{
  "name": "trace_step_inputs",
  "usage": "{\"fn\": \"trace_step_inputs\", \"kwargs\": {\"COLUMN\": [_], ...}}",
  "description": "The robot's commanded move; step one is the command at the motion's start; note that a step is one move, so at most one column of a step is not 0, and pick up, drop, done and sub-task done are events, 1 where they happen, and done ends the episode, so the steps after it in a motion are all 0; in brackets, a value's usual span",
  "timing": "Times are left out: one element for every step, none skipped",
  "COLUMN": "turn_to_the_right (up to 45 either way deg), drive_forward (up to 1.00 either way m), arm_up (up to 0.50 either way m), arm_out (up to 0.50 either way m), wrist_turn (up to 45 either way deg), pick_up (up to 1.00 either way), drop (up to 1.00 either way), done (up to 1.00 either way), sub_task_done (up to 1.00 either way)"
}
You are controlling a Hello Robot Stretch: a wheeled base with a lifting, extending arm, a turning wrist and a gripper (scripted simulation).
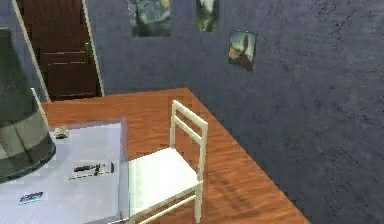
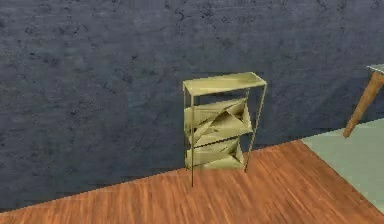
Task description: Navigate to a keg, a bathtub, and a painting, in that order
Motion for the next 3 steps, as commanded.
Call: {"fn": "trace_step_inputs", "kwargs": {"turn_to_the_right": [-45.0,0.0,-45.0], "drive_forward": [0.00,0.00,0.00], "arm_up": [0.00,0.00,0.00], "arm_out": [0.00,0.00,0.00], "wrist_turn": [0.0,0.0,0.0], "pick_up": [0.00,0.00,0.00], "drop": [0.00,0.00,0.00], "done": [0.00,0.00,0.00], "sub_task_done": [0.00,1.00,0.00]}}
